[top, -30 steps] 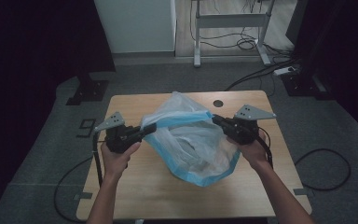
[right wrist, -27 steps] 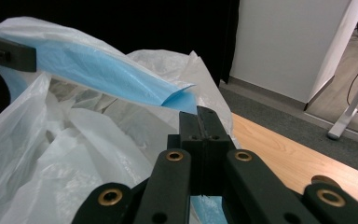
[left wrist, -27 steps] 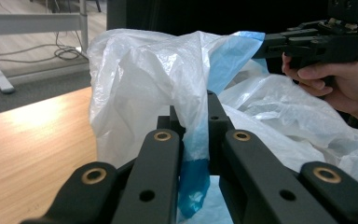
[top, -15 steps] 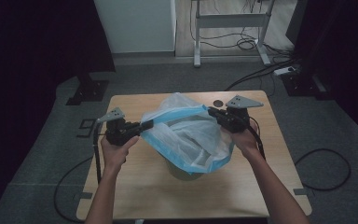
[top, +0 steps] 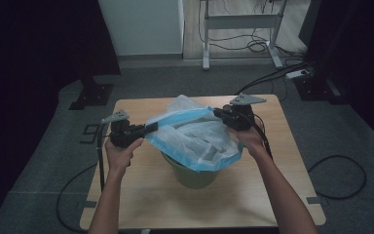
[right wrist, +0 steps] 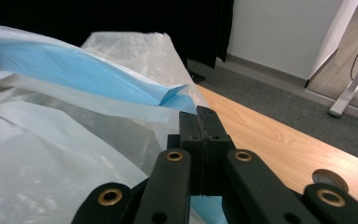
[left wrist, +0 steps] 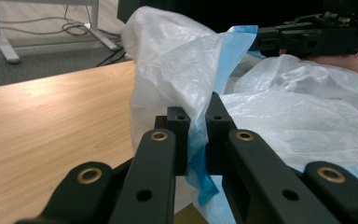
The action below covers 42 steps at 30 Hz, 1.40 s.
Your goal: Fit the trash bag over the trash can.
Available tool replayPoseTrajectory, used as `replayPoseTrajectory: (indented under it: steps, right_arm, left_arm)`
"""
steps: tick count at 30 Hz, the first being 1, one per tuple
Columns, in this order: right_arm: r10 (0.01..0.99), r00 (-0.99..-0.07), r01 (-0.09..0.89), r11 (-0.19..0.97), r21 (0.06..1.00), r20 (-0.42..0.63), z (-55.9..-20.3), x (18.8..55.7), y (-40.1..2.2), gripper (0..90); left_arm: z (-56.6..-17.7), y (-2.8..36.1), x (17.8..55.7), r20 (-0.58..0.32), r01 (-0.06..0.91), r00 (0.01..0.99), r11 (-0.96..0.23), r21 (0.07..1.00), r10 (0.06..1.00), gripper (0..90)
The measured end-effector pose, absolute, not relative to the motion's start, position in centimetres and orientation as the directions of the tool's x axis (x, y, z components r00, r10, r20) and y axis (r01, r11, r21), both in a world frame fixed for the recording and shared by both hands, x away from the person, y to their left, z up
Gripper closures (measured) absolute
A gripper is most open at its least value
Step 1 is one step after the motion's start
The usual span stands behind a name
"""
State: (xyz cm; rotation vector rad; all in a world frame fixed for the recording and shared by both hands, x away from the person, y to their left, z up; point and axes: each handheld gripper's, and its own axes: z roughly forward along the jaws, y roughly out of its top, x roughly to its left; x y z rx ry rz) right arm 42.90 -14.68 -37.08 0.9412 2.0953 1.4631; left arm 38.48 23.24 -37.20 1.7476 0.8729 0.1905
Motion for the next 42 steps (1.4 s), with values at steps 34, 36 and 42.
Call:
replayPoseTrajectory:
  steps: [34, 36, 42]
  right_arm:
    - [0.658, -0.73, 0.422, 0.222, 0.879, 0.184, -41.1, 48.5, -15.3, 89.2]
    - [0.656, -0.726, 0.435, 0.202, 0.878, 0.208, -41.5, 48.5, -15.4, 89.2]
    - [0.663, -0.711, 0.464, 0.191, 0.865, 0.236, -42.5, 48.4, -15.8, 89.2]
  left_arm:
    - [-40.7, 23.3, 41.0, -0.367, 0.564, 0.67, -0.121, 0.817, 0.645, 82.9]
    - [-40.9, 23.3, 41.1, -0.384, 0.578, 0.669, -0.121, 0.807, 0.637, 82.3]
    - [-41.7, 23.5, 41.1, -0.397, 0.595, 0.655, -0.115, 0.796, 0.643, 82.6]
